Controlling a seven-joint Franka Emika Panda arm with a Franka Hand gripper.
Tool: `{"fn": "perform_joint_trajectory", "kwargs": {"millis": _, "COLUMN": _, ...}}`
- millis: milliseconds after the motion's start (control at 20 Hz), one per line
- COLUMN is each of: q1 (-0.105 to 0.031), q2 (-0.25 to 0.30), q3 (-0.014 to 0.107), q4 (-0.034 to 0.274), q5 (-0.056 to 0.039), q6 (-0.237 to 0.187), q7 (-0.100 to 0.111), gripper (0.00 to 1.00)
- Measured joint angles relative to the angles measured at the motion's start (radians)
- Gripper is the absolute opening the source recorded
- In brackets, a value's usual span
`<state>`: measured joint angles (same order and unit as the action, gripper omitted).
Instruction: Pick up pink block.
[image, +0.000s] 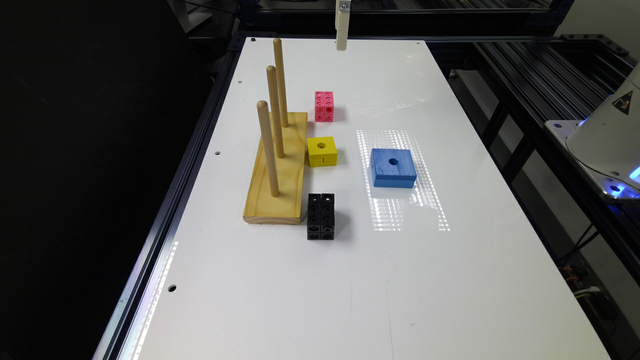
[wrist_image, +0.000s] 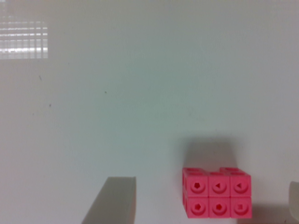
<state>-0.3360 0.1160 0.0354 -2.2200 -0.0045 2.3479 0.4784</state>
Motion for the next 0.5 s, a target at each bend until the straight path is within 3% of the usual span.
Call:
{"fn": "perform_joint_trajectory", "kwargs": {"millis": 200, "q1": 0.000, "q2": 0.010, "q3": 0.004, "q4": -0.001, "q5": 0.0000, "q6": 0.006, "q7": 0.002, "gripper": 1.00}}
{"fn": "perform_joint_trajectory", "kwargs": {"millis": 500, "q1": 0.000, "q2": 0.069, "q3": 0.005, "q4": -0.001, "q5": 0.0000, "q6": 0.067, "q7": 0.002, "gripper": 1.00}}
